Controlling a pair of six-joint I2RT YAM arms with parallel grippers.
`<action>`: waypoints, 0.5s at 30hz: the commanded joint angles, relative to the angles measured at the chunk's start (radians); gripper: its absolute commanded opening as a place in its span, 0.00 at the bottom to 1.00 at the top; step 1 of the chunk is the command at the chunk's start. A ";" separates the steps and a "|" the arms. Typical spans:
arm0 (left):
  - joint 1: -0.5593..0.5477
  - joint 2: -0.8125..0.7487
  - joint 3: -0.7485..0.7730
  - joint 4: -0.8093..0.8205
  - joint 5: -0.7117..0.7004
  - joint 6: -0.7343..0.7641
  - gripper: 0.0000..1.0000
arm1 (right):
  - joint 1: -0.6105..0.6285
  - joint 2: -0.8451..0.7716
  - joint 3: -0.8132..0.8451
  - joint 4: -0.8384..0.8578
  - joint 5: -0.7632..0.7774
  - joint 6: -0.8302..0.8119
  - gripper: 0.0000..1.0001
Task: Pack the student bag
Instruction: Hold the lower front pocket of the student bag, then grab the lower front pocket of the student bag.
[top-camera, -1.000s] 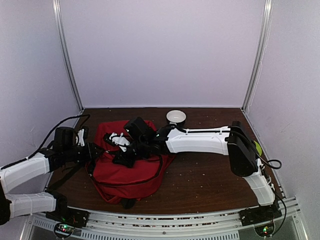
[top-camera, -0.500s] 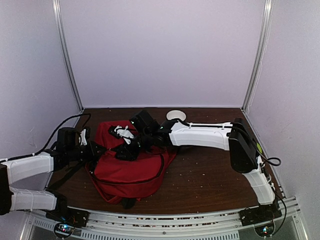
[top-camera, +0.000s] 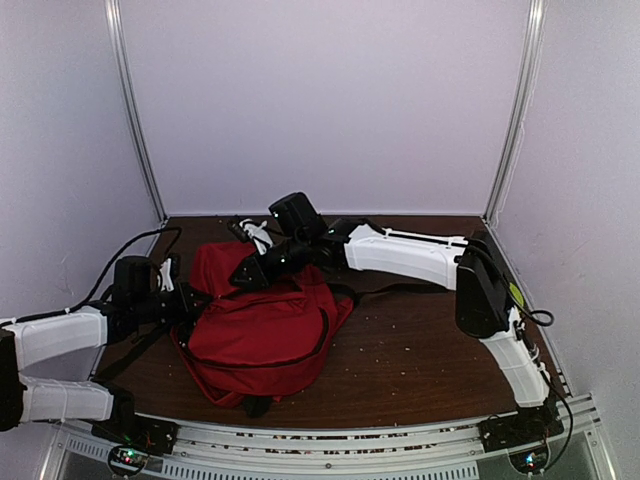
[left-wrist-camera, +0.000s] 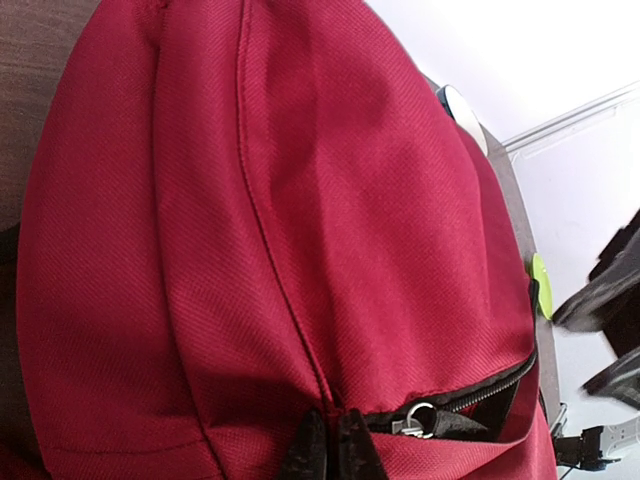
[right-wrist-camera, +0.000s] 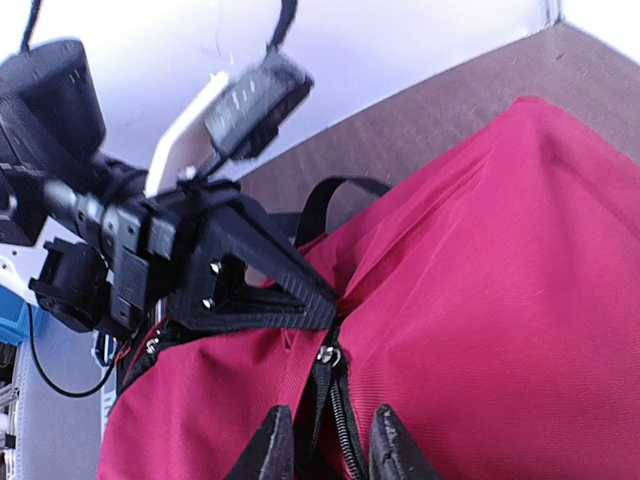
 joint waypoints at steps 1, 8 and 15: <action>-0.002 -0.013 -0.021 0.017 0.037 0.029 0.04 | 0.019 0.057 0.021 -0.035 -0.039 0.020 0.26; -0.002 -0.030 -0.024 0.022 0.039 0.033 0.00 | 0.038 0.076 0.023 -0.072 -0.026 0.001 0.34; -0.002 -0.029 -0.029 0.055 0.059 0.028 0.00 | 0.042 0.110 0.049 -0.064 -0.026 0.020 0.40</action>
